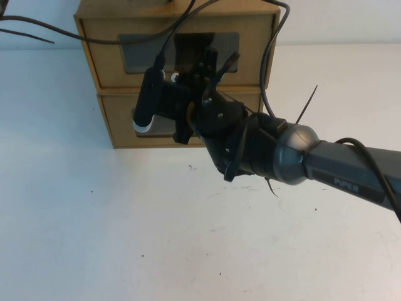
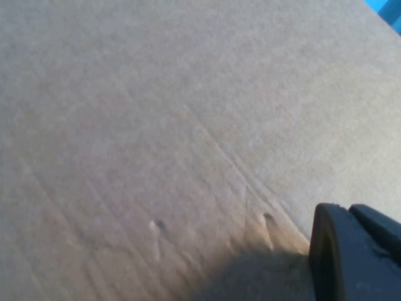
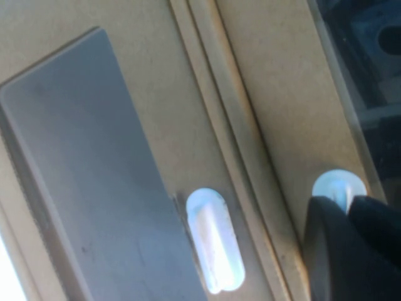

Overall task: Open the shoe box
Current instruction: 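Pull the top drawer of the cardboard box fully open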

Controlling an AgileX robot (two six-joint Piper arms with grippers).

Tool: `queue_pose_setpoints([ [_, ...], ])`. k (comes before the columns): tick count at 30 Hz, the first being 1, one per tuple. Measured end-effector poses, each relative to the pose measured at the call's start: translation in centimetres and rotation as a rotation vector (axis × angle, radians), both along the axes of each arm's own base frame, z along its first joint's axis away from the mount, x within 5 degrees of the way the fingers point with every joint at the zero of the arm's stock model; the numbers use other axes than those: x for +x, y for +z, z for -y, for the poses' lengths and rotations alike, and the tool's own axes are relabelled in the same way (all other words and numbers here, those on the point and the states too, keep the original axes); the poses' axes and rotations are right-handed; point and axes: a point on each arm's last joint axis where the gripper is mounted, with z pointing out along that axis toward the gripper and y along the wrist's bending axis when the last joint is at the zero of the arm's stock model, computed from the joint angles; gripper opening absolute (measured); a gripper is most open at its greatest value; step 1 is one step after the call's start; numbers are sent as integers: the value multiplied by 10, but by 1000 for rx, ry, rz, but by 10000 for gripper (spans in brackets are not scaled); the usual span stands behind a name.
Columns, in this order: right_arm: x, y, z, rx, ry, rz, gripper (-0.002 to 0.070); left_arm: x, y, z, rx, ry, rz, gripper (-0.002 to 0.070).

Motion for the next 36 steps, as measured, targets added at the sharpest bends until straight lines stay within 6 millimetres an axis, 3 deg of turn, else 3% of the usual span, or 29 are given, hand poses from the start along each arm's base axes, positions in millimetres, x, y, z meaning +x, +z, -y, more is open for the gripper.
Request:
queue_pose_setpoints([
  [20, -10, 2, -3, -136, -18, -20, 11, -1, 0, 0, -24, 19, -37, -5],
  [27, -30, 11, -6, -146, -61, -57, 6, -4, -1, 3, -32, 4, -70, -5],
  [36, -65, 22, 5, -131, -66, -132, 4, -5, -1, 5, -33, -6, -82, -5],
])
